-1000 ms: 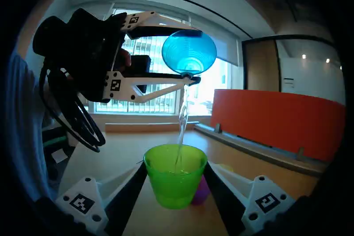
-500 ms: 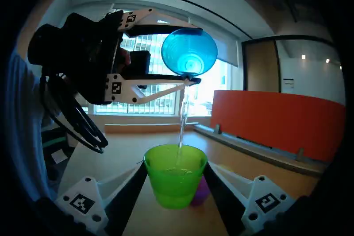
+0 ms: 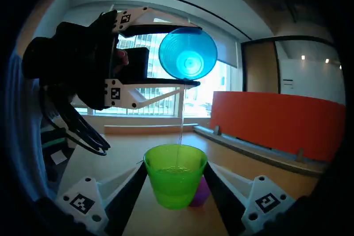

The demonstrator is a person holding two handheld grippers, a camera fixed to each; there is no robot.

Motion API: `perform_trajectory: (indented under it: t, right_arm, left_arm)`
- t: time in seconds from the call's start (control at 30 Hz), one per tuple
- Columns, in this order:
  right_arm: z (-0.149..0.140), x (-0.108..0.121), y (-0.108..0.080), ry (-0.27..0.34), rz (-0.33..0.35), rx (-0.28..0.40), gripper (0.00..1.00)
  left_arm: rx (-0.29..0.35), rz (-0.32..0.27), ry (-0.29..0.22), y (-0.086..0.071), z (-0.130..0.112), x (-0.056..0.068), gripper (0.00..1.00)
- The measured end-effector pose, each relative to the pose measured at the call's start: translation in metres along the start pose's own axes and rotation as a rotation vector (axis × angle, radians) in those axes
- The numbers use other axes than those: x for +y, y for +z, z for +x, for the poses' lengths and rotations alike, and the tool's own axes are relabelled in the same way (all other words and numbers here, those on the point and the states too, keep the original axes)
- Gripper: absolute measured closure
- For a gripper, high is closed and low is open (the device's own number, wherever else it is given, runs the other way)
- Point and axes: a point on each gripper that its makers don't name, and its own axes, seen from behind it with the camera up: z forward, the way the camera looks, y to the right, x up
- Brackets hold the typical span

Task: Pour water

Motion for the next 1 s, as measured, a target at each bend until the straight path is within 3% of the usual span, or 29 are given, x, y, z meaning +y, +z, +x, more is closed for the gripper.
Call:
perform_trajectory:
  t: [0.2,0.4,0.73,1.0]
  right_arm:
    - [0.000,-0.001,0.000,0.000,0.000,0.001,0.10]
    - [0.000,0.000,-0.001,0.001,-0.003,0.003,0.10]
    - [0.001,0.001,-0.003,0.003,-0.009,0.009,0.10]
    - [0.003,0.001,-0.004,0.003,-0.013,0.015,0.10]
  left_arm:
    - [0.010,0.015,0.019,-0.003,0.006,0.001,0.11]
    - [0.011,0.015,-0.032,-0.003,0.005,0.001,0.11]
    - [0.010,-0.018,-0.272,0.003,-0.002,0.006,0.11]
    - [-0.013,-0.049,-0.532,0.009,-0.015,0.015,0.11]
